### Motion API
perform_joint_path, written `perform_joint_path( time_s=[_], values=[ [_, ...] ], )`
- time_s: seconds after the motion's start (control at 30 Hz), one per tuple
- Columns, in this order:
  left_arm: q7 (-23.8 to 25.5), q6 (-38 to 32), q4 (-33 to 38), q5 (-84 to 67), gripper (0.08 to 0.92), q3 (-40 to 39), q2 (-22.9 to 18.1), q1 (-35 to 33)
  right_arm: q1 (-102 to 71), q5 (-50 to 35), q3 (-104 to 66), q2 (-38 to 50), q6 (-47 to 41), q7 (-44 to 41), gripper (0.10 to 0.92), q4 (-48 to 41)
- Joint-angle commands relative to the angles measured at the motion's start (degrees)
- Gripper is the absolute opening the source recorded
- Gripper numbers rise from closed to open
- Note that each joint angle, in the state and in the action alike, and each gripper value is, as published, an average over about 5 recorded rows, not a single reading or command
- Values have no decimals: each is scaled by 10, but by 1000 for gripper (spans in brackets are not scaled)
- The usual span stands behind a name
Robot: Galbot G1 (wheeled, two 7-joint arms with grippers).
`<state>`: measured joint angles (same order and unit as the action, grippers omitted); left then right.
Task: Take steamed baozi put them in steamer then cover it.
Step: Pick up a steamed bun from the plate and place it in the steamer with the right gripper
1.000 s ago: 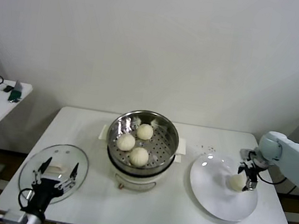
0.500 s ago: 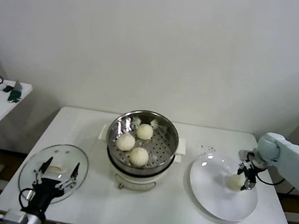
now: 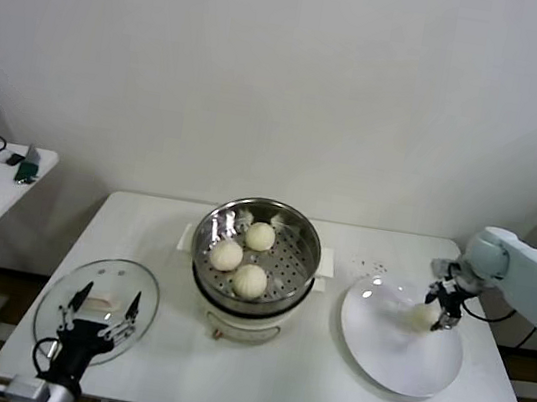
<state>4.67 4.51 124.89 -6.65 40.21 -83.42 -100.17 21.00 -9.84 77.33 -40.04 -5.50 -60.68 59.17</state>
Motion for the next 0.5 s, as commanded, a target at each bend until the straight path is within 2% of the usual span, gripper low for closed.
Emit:
perform_joint_path(
  time_s=[0.03, 0.27, 0.5],
  values=[
    [0, 6, 0, 2, 823, -1, -1, 6, 217, -107, 124, -7, 1, -9, 636, 75],
    [1, 16, 6, 0, 823, 0, 2, 16, 407, -219, 200, -61, -9, -29, 636, 122],
    [3, 20, 13, -1, 823, -3, 3, 17, 473, -292, 184, -117, -47, -26, 636, 201]
  ],
)
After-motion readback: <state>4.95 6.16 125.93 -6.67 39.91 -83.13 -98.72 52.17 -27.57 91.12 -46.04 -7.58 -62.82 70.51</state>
